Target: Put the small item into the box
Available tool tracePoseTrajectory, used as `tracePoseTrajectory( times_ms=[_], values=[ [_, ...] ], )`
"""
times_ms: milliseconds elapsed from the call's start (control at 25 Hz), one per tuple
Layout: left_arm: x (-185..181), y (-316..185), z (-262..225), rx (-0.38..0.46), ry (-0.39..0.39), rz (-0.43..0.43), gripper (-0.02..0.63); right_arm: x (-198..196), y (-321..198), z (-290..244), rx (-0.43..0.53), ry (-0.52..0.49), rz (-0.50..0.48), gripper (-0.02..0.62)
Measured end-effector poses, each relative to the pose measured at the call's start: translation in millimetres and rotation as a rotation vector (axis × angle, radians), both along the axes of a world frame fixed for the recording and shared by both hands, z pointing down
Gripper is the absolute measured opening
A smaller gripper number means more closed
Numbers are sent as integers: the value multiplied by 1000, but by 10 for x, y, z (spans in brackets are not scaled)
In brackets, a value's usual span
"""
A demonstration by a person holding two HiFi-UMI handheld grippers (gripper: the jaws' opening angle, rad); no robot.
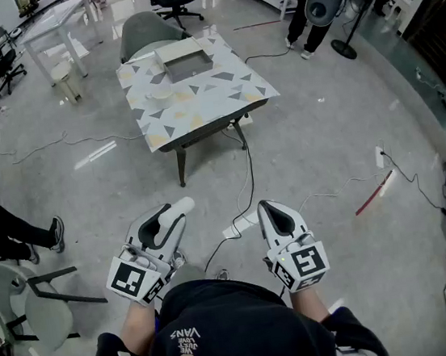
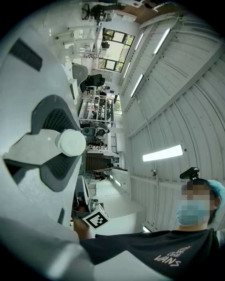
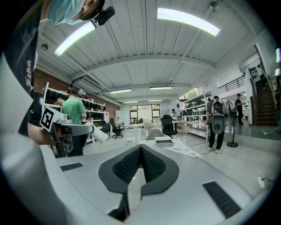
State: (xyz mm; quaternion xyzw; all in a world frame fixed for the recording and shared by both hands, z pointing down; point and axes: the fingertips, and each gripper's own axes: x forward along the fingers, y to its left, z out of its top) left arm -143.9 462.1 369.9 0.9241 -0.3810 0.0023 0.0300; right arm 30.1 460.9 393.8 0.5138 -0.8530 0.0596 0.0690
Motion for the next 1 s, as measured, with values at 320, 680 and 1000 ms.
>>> tracePoseTrajectory(
  times_ms=[320,680,1000],
  values=[
    [54,-98,86,-24,11,-3,140,34,-125,11,-1,-60,-14,0],
    [-145,-886,179,-53,21,27,140,-171,-870,39,-13,-46,12,0],
    [-487,-1926,144,-62,16,104,140,-496,-1825,-65,-1,-42,89,0]
  ],
)
